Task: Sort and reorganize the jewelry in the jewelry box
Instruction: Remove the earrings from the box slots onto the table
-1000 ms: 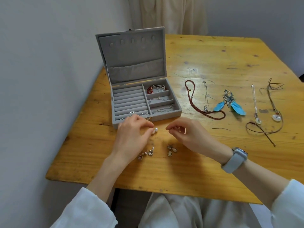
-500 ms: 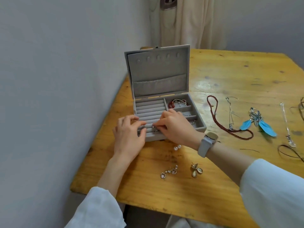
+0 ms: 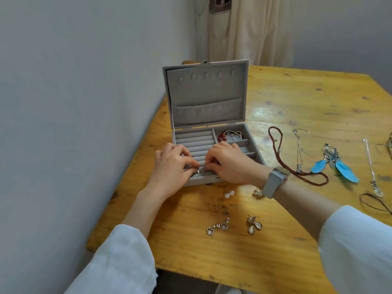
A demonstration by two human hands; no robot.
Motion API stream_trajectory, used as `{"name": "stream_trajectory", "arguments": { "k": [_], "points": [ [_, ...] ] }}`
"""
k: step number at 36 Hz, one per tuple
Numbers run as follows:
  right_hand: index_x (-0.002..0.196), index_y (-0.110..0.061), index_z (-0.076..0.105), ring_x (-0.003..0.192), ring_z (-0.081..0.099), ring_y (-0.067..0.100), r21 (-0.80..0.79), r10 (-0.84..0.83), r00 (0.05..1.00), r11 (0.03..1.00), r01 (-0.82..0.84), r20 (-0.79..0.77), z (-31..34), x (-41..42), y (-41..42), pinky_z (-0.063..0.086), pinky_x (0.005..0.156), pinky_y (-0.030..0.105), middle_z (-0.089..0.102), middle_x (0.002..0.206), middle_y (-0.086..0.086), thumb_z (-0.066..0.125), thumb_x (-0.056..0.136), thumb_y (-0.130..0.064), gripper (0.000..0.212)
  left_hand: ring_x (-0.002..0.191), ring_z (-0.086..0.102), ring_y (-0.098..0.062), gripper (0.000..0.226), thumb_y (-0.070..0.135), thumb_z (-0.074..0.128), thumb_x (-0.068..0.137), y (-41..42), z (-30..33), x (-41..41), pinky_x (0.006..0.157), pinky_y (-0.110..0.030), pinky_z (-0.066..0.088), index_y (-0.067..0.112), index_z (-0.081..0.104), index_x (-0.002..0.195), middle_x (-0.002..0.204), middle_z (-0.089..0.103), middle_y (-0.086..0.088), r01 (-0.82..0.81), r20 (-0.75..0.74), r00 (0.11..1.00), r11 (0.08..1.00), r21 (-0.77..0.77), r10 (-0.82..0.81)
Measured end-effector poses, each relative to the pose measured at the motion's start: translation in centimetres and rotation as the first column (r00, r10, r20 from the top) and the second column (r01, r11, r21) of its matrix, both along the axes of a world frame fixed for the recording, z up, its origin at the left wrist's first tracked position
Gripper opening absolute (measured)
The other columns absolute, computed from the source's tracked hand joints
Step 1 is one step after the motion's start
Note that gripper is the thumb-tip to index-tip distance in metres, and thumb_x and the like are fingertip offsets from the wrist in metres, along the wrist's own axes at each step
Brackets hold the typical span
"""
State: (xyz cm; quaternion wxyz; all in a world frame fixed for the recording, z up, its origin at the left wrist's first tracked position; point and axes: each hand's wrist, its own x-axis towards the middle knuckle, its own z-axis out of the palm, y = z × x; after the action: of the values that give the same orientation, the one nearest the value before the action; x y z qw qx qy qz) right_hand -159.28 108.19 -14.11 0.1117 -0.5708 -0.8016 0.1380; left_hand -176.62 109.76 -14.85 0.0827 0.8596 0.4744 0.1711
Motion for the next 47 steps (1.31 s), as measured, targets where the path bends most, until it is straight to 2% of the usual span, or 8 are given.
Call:
{"name": "stream_trajectory", "arguments": {
  "k": [10, 13, 19, 23, 29, 34, 40, 47],
  "points": [
    [0.083, -0.022, 0.051, 0.088, 0.038, 0.01, -0.007, -0.067, 0.959, 0.998, 0.068, -0.276, 0.6, 1.9, -1.5, 0.035, 0.081, 0.028, 0.048, 0.087, -0.009, 0.051, 0.091, -0.017, 0.009, 0.108, 0.035, -0.012, 0.004, 0.033, 0.058, 0.088, 1.3, 0.7, 0.9, 0.089, -0.034, 0.024, 0.035, 0.058, 0.084, 0.1, 0.044, 0.01, -0.025, -0.033, 0.999, 0.978, -0.207, 0.019],
    [0.08, -0.021, 0.051, 0.081, 0.037, 0.005, -0.032, -0.088, 0.934, 0.996, 0.082, -0.345, 1.1, 2.9, -3.0, 0.034, 0.072, 0.016, 0.047, 0.08, -0.014, 0.052, 0.091, -0.016, 0.011, 0.106, 0.036, -0.01, 0.005, 0.03, 0.056, 0.089, 0.6, 1.1, 0.9, 0.087, -0.031, 0.022, 0.032, 0.056, 0.085, 0.1, 0.045, 0.009, -0.037, 0.058, 0.997, 0.98, -0.197, 0.05],
    [0.078, -0.019, 0.055, 0.078, 0.043, 0.002, -0.07, -0.152, 0.876, 0.988, 0.134, -0.457, 0.7, 5.5, -7.7, 0.036, 0.07, 0.012, 0.05, 0.079, -0.011, 0.057, 0.087, -0.01, 0.014, 0.095, 0.045, -0.012, 0.008, 0.025, 0.064, 0.084, -4.9, 1.5, 3.0, 0.091, -0.036, 0.033, 0.031, 0.06, 0.08, 0.085, 0.05, 0.009, 0.06, 0.31, 0.951, 0.97, -0.234, 0.016],
    [0.073, -0.033, 0.052, 0.076, 0.042, 0.002, -0.068, -0.188, 0.882, 0.982, 0.175, -0.431, -0.8, 7.0, -11.1, 0.033, 0.068, 0.011, 0.05, 0.076, -0.015, 0.061, 0.084, -0.014, 0.024, 0.083, 0.044, -0.01, 0.003, 0.026, 0.068, 0.08, -8.7, 0.5, 5.2, 0.086, -0.032, 0.034, 0.028, 0.066, 0.08, 0.078, 0.048, 0.009, 0.143, 0.353, 0.934, 0.965, -0.219, -0.058],
    [0.079, -0.026, 0.058, 0.079, 0.041, 0.005, -0.085, -0.218, 0.915, 0.976, 0.201, -0.338, -2.3, 8.9, -14.4, 0.033, 0.071, 0.022, 0.048, 0.077, -0.016, 0.062, 0.084, -0.015, 0.013, 0.078, 0.037, -0.007, 0.005, 0.029, 0.068, 0.08, -10.9, -0.5, 7.7, 0.08, -0.027, 0.025, 0.026, 0.071, 0.084, 0.074, 0.04, 0.014, 0.211, 0.278, 0.947, 0.962, -0.171, -0.158],
    [0.085, -0.022, 0.063, 0.08, 0.038, 0.008, -0.045, -0.206, 0.953, 0.979, 0.201, -0.224, -3.3, 9.6, -15.3, 0.033, 0.077, 0.028, 0.047, 0.078, -0.017, 0.061, 0.085, -0.022, 0.001, 0.08, 0.032, -0.008, 0.011, 0.032, 0.066, 0.082, -11.8, -1.2, 9.4, 0.083, -0.031, 0.025, 0.025, 0.072, 0.088, 0.072, 0.034, 0.017, 0.28, 0.198, 0.948, 0.948, -0.152, -0.249],
    [0.09, -0.022, 0.063, 0.085, 0.038, 0.009, 0.006, -0.215, 0.961, 0.976, 0.219, -0.175, -3.9, 10.0, -15.7, 0.023, 0.075, 0.024, 0.051, 0.086, -0.012, 0.058, 0.087, -0.028, 0.008, 0.083, 0.034, -0.007, 0.012, 0.032, 0.065, 0.083, -11.6, -1.7, 10.2, 0.084, -0.032, 0.024, 0.027, 0.072, 0.09, 0.077, 0.041, 0.012, 0.271, 0.158, 0.956, 0.948, -0.168, -0.246],
    [0.094, -0.023, 0.064, 0.085, 0.038, 0.007, 0.012, -0.24, 0.95, 0.969, 0.248, -0.202, -3.9, 10.0, -15.7, 0.027, 0.076, 0.022, 0.049, 0.086, -0.015, 0.059, 0.087, -0.026, 0.01, 0.083, 0.033, -0.006, 0.014, 0.035, 0.063, 0.083, -11.2, -2.2, 10.3, 0.084, -0.03, 0.023, 0.029, 0.071, 0.093, 0.074, 0.038, 0.017, 0.245, 0.148, 0.964, 0.951, -0.188, -0.219]
  ]
}}
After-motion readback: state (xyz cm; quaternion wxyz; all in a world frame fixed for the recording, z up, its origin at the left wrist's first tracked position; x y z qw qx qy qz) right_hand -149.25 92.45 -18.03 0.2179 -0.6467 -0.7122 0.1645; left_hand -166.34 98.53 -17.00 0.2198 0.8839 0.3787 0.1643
